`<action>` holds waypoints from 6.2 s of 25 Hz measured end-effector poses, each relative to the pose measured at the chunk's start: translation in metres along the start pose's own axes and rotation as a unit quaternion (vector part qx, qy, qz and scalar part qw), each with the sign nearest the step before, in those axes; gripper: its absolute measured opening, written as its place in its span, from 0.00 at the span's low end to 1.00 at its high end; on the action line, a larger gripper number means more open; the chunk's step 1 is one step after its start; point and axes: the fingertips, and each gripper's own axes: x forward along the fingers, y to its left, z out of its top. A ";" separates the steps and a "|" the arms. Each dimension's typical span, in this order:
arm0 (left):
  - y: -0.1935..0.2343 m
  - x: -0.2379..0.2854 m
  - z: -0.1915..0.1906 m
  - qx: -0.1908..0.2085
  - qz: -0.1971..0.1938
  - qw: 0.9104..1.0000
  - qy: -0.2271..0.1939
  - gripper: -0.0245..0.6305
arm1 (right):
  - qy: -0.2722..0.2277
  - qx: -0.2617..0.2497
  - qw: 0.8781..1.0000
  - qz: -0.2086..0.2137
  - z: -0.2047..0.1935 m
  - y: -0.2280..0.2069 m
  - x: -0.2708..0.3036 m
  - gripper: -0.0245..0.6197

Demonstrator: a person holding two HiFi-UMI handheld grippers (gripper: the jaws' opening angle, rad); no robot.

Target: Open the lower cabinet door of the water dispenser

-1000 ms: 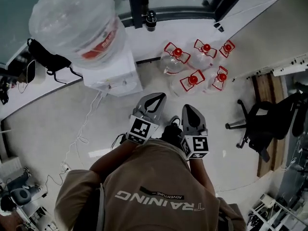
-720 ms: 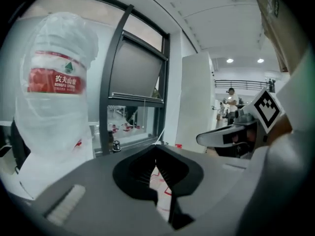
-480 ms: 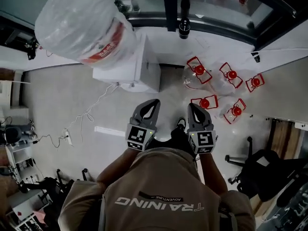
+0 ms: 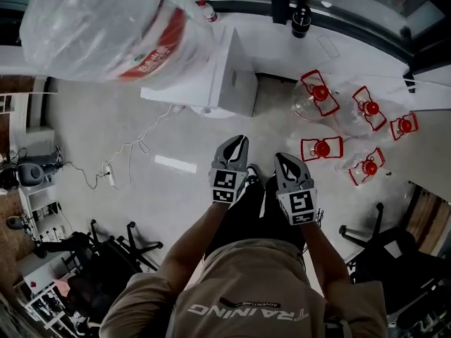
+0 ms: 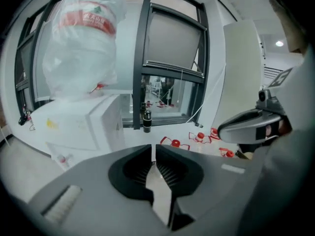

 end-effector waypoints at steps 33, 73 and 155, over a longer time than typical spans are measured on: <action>0.144 0.232 -0.311 -0.238 0.247 0.933 0.108 0.58 | 0.062 0.049 0.995 0.054 -0.264 -0.071 0.213 0.05; 0.172 0.280 -0.333 -0.277 0.200 0.932 0.120 0.64 | 0.054 0.066 0.994 0.064 -0.274 -0.096 0.235 0.05; 0.405 -0.027 -0.522 -0.026 0.098 0.939 0.328 0.05 | 0.093 0.007 0.991 0.095 -0.269 0.194 0.321 0.05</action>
